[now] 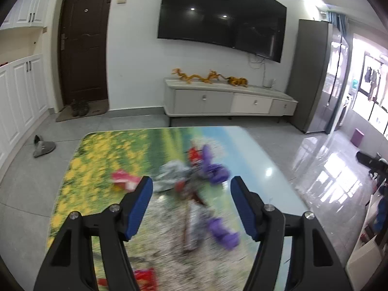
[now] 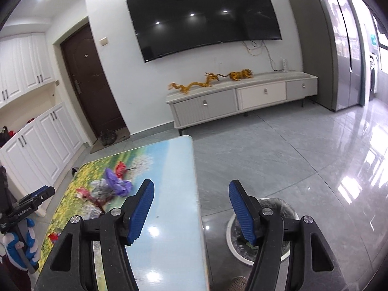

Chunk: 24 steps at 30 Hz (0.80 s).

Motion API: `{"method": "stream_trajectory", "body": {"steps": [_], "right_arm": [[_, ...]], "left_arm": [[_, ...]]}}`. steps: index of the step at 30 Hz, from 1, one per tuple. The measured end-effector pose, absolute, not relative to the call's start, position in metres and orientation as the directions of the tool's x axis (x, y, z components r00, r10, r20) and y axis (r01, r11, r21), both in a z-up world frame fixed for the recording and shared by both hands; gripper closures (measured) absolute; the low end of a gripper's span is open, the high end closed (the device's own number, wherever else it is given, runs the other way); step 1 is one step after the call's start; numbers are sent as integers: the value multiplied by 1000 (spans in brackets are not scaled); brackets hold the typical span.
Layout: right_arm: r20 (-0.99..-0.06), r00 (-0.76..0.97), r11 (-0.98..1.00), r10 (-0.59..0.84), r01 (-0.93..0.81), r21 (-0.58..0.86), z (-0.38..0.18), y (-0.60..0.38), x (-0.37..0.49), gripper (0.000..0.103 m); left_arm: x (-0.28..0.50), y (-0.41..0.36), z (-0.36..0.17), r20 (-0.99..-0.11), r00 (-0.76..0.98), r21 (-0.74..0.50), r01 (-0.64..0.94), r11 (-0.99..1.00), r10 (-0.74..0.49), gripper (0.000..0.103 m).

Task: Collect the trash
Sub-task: 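Grasp the red snack wrapper with the left gripper while the right grasps a purple bag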

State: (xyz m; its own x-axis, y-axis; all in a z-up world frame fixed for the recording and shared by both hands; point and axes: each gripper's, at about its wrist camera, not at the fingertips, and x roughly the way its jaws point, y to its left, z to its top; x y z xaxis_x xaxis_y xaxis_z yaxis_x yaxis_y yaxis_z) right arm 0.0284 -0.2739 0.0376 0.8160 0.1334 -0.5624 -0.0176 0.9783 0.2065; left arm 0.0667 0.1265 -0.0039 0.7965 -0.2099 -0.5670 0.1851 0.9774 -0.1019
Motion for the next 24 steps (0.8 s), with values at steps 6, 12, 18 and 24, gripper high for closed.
{"method": "stream_trajectory", "body": {"steps": [6,12,18,24], "right_arm": [[-578,794,980,189,-110,168,41,-225,34,41],[-603,757,968,250,-193,160,36,-174,45,41],[-644,707,955,291,-257,149,21,-126,55,41],[-723,602,930,339,-331,160,-15,-82,68,41]], "left_arm": [[43,191,-23,-599,778,-137,137,981,-192,37],[21,223,-37,-601,767,-189,139,972,-227,27],[11,223,-65,-634,719,-224,183,957,-286,27],[17,214,-93,-681,657,-232,226,946,-324,27]]}}
